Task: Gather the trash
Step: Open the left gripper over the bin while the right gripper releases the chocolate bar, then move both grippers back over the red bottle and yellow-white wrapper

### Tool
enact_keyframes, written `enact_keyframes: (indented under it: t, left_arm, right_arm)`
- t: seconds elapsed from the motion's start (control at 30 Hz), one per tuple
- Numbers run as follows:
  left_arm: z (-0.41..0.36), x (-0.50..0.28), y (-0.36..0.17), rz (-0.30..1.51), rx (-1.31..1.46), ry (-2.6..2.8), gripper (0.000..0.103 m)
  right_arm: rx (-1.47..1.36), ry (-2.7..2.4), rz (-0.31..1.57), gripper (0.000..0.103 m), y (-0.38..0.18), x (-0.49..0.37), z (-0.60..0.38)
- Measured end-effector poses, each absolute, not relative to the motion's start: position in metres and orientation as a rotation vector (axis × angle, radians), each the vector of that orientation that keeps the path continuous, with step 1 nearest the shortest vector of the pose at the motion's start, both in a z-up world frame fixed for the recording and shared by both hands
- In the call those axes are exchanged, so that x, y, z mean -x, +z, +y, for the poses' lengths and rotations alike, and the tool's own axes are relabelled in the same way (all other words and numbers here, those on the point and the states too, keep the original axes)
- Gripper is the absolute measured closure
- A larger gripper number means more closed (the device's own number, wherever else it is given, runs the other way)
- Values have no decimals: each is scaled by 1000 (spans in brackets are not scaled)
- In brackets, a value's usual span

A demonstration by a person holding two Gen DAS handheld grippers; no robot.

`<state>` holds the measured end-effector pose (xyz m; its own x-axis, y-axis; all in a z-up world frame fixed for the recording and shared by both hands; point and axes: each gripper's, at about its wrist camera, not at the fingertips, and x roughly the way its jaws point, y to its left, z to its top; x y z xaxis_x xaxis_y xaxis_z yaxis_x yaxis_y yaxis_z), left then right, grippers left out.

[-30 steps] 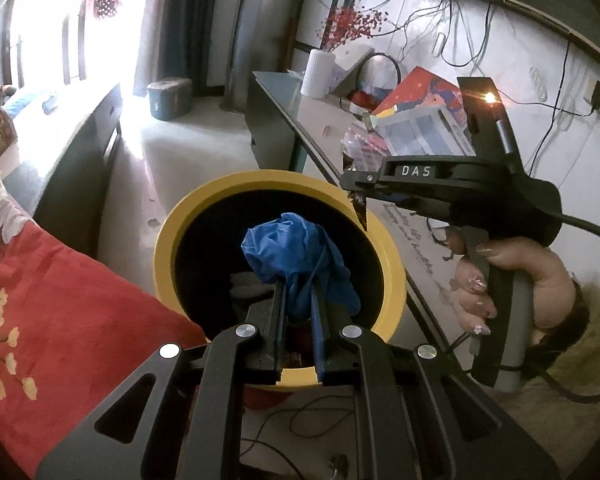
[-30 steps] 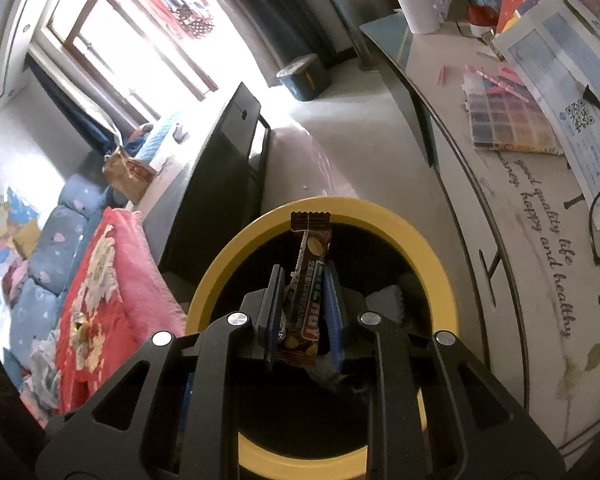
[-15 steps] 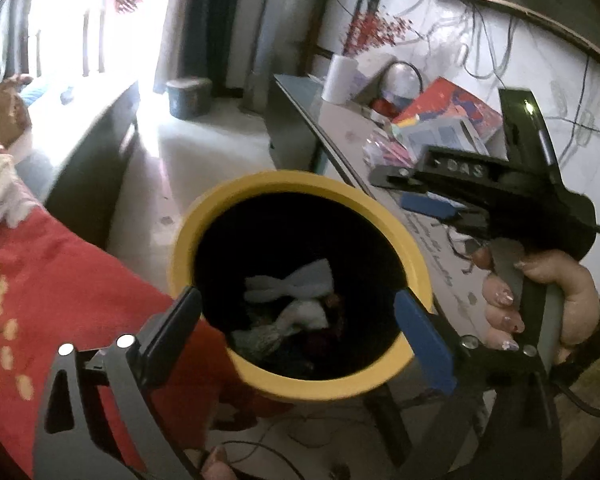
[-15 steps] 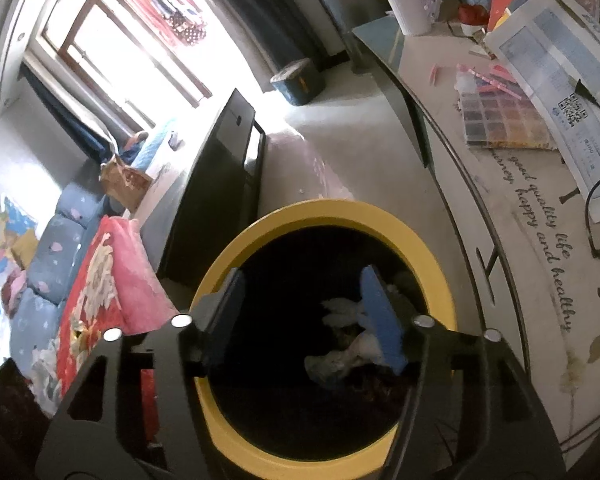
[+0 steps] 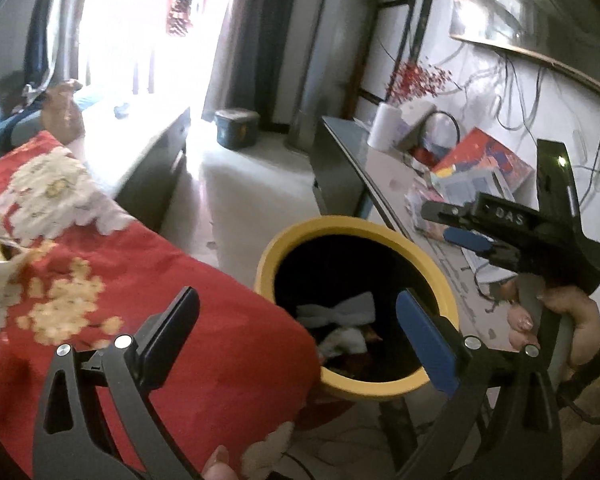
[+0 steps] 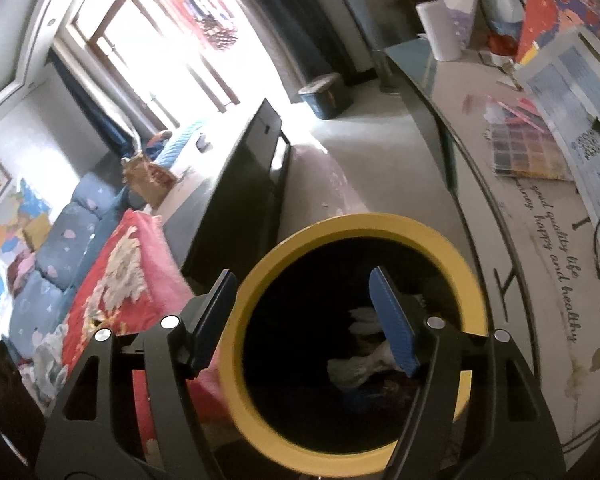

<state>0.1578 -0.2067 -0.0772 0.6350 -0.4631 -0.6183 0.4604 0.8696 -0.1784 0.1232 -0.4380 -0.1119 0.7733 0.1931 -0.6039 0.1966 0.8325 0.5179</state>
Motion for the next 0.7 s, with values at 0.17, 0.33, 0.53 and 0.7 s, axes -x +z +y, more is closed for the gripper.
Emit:
enact_keyframes:
  t: [0.17,0.33,0.53,0.7]
  left_arm:
    - [-184,-153,-66,674,22,-484,7]
    - [-160,-150,-60,657,50,-440,7]
    - [-134,-145,-56,636,66,-382,7]
    - [-107,-142,-52,623,85,-330,7]
  right_arm:
    - [-566,53,693,42,-102,-123,-416]
    - [-519,118,697,42,-92,-123,-389]
    - [-464,196,706,42,-82,-125,-359]
    - [-432,255,712,42,-75,-127,-334]
